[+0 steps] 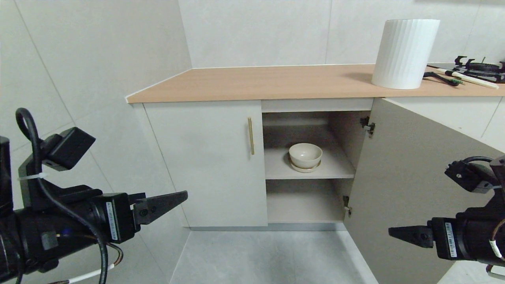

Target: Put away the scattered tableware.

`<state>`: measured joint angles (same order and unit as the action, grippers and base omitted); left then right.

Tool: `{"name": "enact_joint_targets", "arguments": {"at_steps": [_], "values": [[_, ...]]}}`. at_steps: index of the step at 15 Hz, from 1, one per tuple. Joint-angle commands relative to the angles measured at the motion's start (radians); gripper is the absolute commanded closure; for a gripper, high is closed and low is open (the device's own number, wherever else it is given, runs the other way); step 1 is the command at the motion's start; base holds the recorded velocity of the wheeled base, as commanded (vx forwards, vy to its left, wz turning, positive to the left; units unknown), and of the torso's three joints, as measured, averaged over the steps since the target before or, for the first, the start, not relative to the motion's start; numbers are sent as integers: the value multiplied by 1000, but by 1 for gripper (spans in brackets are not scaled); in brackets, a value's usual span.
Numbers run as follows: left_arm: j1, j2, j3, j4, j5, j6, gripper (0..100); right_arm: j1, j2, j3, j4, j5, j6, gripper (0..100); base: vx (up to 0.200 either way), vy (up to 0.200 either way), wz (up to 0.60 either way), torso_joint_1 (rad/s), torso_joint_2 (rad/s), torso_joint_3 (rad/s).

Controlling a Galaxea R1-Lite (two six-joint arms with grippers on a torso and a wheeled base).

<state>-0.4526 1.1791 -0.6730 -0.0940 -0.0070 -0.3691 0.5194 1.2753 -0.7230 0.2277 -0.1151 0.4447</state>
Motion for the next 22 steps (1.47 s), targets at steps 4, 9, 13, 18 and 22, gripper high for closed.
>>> {"name": "enact_joint_targets", "arguments": {"at_steps": [4,9,13,18,22], "values": [[2,8,0,0,-1,-1,0,-7,-2,-44,171,-1,-44,0,0,-200,0,0,4,2],[2,8,0,0,-2,-1,0,-61,-7,-136,443,-15,-98,0,0,-120,0,5,1,0],[2,10,0,0,-2,-1,0,-257,-27,-162,473,-109,-190,0,0,0,0,0,0,0],[2,16,0,0,-2,-1,0,-524,-22,-182,401,-112,-316,0,0,0,0,0,0,0],[2,22,-2,-1,-2,-2,0,-585,78,-154,199,-103,-299,0,0,0,0,0,0,0]]}}
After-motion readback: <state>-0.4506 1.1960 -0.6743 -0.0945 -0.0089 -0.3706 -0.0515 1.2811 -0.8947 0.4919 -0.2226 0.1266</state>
